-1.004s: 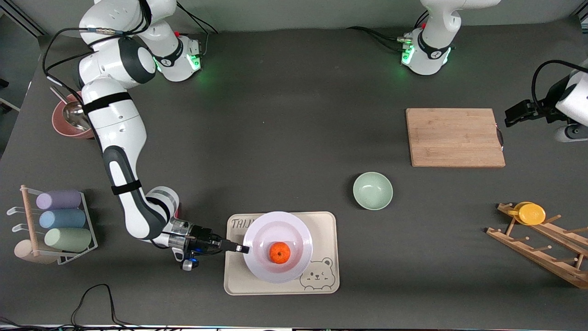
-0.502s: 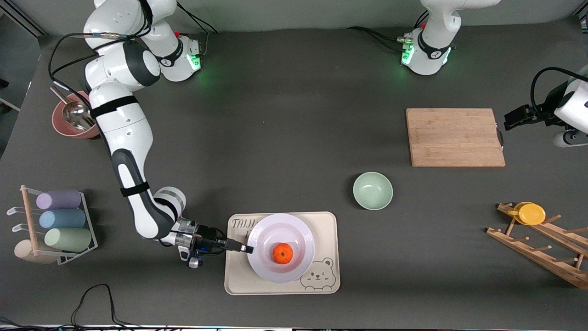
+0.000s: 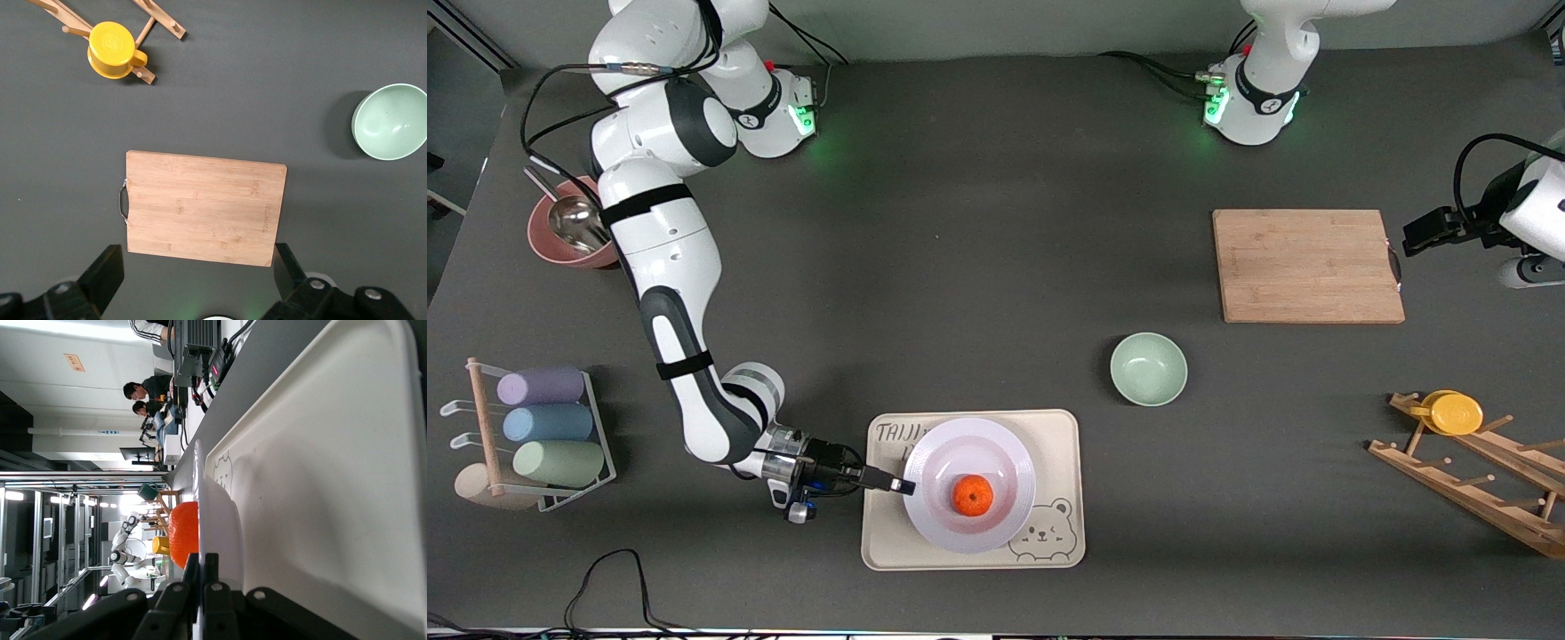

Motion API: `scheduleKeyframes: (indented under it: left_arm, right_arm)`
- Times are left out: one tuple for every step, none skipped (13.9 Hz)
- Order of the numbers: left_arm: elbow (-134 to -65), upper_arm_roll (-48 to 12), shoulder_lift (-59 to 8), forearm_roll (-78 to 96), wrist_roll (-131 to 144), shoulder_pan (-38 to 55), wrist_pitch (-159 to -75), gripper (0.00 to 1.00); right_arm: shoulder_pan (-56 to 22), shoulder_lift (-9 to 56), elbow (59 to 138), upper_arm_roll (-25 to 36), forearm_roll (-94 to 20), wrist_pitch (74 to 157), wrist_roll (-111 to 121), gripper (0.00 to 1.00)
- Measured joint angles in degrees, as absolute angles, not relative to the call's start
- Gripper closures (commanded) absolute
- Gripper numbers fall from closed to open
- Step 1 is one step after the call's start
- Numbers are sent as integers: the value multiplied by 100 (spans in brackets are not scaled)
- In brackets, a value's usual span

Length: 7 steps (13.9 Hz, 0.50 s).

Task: Place orange and plate with both arms
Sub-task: 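Adjust the plate on the tray and open the right gripper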

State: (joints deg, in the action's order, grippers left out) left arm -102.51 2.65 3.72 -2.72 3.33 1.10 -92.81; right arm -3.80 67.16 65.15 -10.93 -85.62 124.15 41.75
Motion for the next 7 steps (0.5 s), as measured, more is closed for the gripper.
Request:
scheduleKeyframes:
  left_arm:
    - [-10251, 263, 372, -271, 333, 110, -9287, 0]
    - [-10251, 262, 373, -271, 333, 110, -9295, 0]
    - [-10249, 262, 373, -270, 333, 110, -9301, 0]
    - [-10247, 261, 373, -269, 333, 111, -9307, 0]
    - [-10245, 258, 373, -267, 333, 113, -9317, 0]
    - [-10246, 255, 373, -267, 332, 113, -9332, 0]
    - [-10245, 252, 373, -266, 332, 113, -9353, 0]
  right_arm:
    - [-383, 6697, 6515, -1093, -8503, 12476, 4159, 100]
    - [-386, 6693, 6515, -1093, -8472, 12518, 4157, 100]
    - [-391, 6693, 6517, -1092, -8455, 12587, 4156, 100]
    - [-402, 6693, 6518, -1092, -8442, 12651, 4156, 100]
    - [-427, 6693, 6518, -1092, -8438, 12729, 4156, 100]
    - [-453, 6693, 6518, -1093, -8437, 12780, 4156, 100]
    - [-480, 6691, 6517, -1093, -8437, 12824, 4155, 100]
